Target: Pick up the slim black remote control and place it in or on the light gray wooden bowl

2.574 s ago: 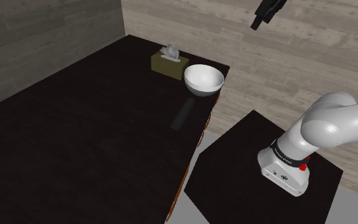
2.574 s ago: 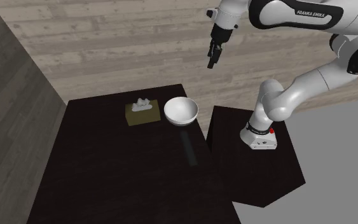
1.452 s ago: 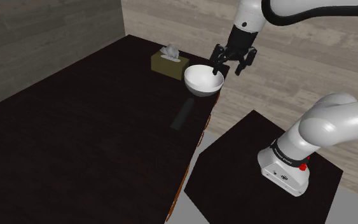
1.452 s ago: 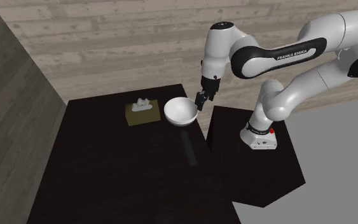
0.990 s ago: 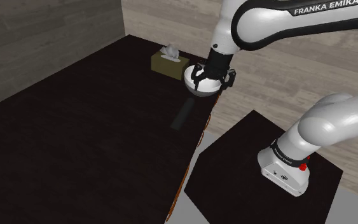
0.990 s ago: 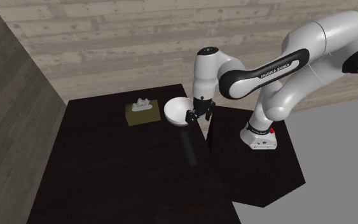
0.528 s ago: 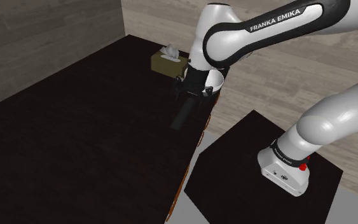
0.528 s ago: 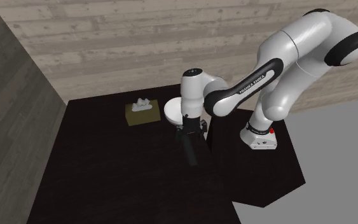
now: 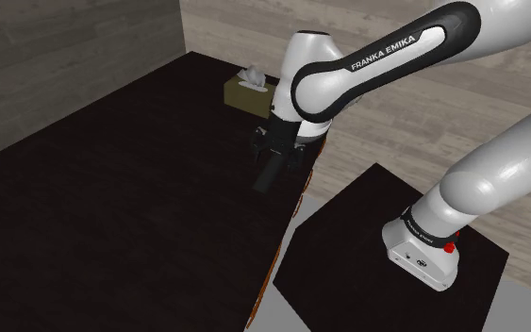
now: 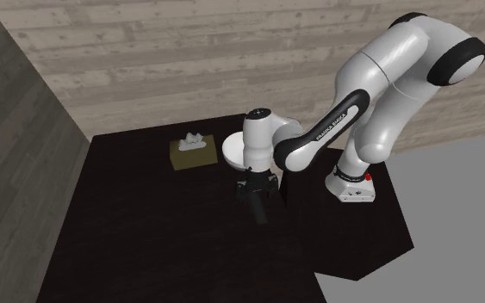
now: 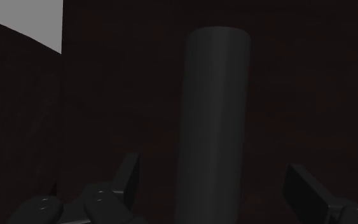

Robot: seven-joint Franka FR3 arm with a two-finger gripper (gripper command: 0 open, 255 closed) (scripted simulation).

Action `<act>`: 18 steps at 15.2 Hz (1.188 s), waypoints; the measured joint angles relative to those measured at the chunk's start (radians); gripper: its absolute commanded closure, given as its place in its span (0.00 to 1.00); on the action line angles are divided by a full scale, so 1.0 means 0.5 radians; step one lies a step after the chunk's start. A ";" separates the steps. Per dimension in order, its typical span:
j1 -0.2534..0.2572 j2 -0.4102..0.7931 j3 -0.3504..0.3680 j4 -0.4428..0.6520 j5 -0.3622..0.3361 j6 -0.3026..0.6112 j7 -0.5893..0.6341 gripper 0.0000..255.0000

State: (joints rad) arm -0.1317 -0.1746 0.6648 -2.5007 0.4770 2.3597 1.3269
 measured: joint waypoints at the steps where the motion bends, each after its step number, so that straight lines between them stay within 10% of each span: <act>1: -0.001 0.020 0.006 -0.006 -0.004 0.025 0.003 0.00; 7: 0.000 0.039 0.014 -0.009 -0.009 0.049 0.010 0.00; 8: 0.000 0.039 0.014 -0.009 -0.009 0.049 0.010 1.00; 18: 0.002 0.026 0.013 -0.004 -0.008 0.040 0.011 1.00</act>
State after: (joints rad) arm -0.1310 -0.1615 0.6712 -2.5026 0.4730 2.3796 1.3325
